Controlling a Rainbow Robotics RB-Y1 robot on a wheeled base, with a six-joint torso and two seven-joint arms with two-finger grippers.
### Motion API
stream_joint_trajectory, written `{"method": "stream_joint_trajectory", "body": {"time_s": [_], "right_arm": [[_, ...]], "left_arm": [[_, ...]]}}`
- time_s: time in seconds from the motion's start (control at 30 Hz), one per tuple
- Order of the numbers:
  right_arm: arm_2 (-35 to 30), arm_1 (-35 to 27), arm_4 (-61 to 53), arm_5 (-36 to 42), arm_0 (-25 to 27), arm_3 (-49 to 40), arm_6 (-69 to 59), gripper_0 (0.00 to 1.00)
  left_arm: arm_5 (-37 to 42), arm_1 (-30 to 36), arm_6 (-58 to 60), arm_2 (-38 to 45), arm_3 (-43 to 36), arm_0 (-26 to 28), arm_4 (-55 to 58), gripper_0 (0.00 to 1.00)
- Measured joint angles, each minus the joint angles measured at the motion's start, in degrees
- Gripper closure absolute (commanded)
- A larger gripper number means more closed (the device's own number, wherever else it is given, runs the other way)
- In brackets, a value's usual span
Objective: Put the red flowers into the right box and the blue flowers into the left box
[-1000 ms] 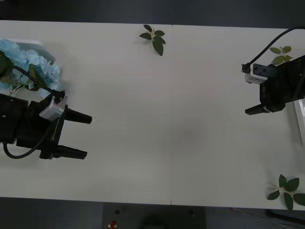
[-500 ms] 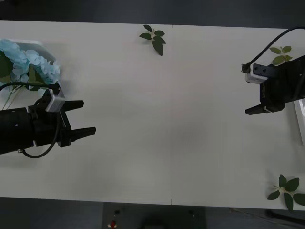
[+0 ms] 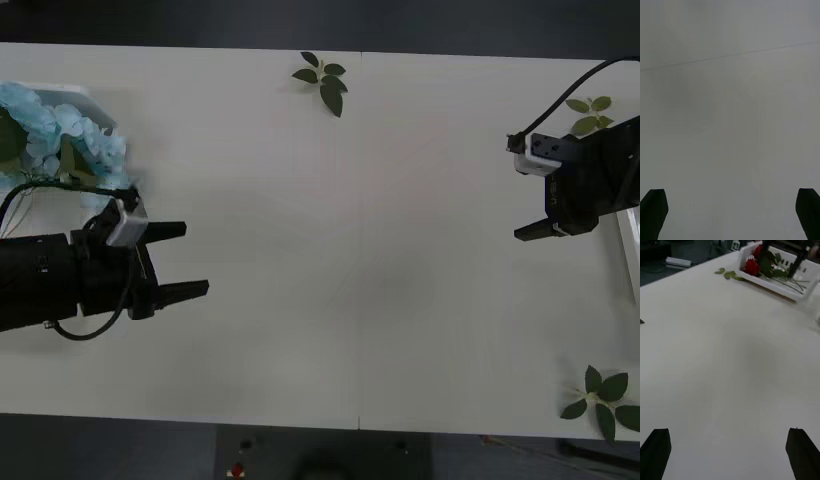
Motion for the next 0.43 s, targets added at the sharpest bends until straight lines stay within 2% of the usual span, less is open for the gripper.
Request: {"method": "stream_joint_trajectory", "body": {"time_s": [0.07, 0.43], "right_arm": [[0.0, 0.0, 0.0, 0.0, 0.0, 0.0, 0.0, 0.00], [0.0, 0.0, 0.0, 0.0, 0.0, 0.0, 0.0, 0.00]], "left_arm": [[2.5, 0.0, 0.0, 0.1, 0.0, 0.0, -0.1, 0.11], [2.7, 0.0, 0.0, 0.1, 0.0, 0.0, -0.1, 0.11]]}}
